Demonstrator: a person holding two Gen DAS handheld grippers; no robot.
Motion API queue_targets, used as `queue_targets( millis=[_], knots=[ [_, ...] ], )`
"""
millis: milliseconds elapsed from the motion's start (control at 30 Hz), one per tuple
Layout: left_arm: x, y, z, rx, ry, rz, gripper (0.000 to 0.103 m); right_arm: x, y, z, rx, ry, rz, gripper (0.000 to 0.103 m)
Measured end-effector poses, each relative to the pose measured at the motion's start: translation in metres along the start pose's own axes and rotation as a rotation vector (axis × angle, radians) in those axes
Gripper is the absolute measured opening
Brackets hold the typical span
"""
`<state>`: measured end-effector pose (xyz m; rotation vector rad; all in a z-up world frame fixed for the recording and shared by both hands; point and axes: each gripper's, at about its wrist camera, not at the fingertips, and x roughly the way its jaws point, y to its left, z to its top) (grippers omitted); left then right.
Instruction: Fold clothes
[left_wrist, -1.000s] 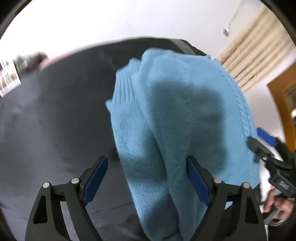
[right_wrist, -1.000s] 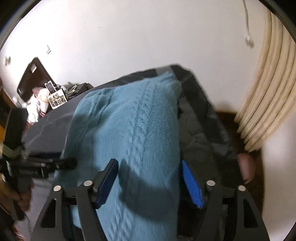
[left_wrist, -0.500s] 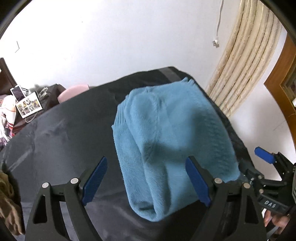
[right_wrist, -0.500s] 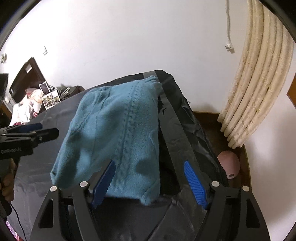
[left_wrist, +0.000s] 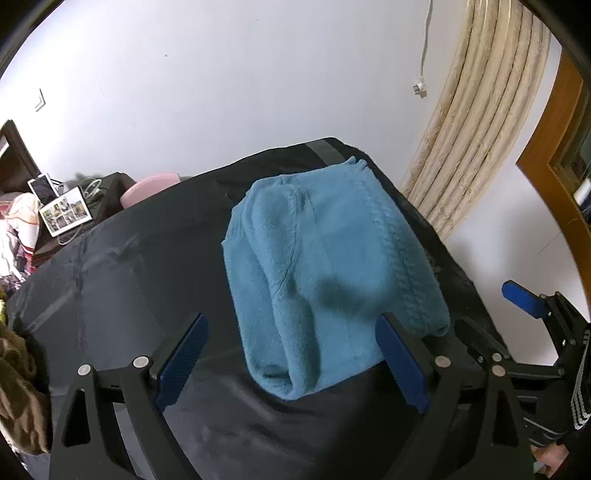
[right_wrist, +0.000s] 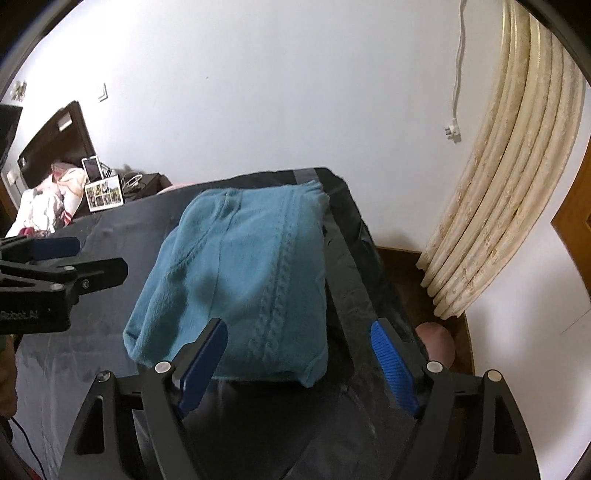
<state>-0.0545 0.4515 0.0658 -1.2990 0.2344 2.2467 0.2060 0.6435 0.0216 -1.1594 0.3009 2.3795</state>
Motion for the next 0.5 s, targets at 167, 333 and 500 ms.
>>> queue_targets(
  millis=[167,333,500],
  knots=[
    [-0.006,-0.001,-0.009,-0.017,0.01,0.006,0.102,-0.003,0.003,-0.007,-0.001,0.005,0.002,0.082],
    [-0.02,-0.007,-0.011,0.007,-0.052,0.02,0.102,-0.011,0.004,-0.009,-0.011,-0.01,0.001,0.082],
    [-0.035,-0.015,-0.015,0.046,-0.107,0.055,0.102,-0.015,0.006,-0.013,-0.008,-0.017,0.0,0.082]
  ],
)
